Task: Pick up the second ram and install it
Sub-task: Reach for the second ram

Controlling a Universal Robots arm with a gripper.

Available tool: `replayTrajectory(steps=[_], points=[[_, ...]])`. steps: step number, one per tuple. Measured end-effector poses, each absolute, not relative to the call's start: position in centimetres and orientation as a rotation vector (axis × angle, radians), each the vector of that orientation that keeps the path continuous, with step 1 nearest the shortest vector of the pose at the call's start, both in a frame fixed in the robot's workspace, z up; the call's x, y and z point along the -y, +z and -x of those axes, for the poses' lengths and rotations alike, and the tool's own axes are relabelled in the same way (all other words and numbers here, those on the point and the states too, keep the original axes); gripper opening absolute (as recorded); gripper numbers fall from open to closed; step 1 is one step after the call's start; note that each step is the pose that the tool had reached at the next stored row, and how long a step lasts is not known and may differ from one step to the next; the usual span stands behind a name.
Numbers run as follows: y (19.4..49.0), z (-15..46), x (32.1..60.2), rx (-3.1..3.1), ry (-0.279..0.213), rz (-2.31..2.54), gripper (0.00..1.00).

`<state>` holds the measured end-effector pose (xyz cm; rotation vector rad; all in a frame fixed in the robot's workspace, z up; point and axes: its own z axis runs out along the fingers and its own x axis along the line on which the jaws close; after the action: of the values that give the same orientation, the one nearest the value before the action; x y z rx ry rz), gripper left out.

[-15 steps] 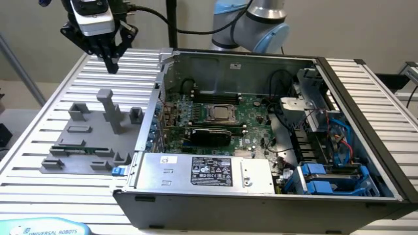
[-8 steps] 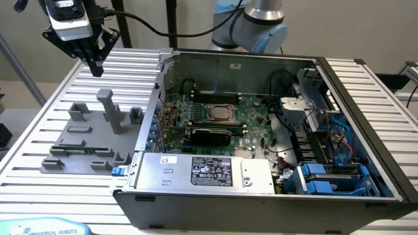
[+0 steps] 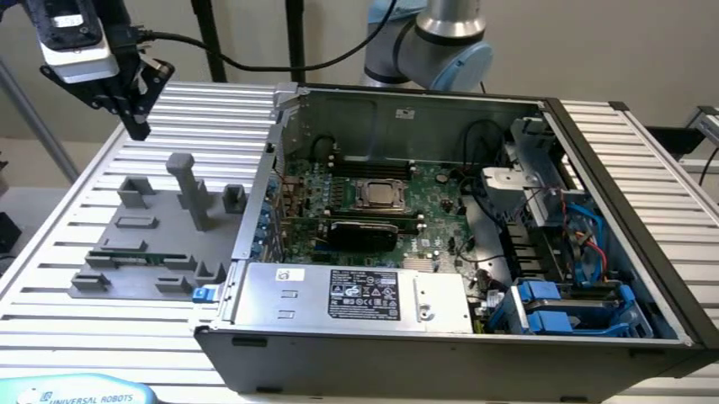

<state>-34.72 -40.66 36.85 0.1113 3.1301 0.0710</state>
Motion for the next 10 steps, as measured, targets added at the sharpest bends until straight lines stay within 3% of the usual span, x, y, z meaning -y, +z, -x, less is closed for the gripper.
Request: replayTrajectory(steps=[10], points=[[36.1, 35.8, 42.7, -3.145, 0.07, -0.112, 0.11]])
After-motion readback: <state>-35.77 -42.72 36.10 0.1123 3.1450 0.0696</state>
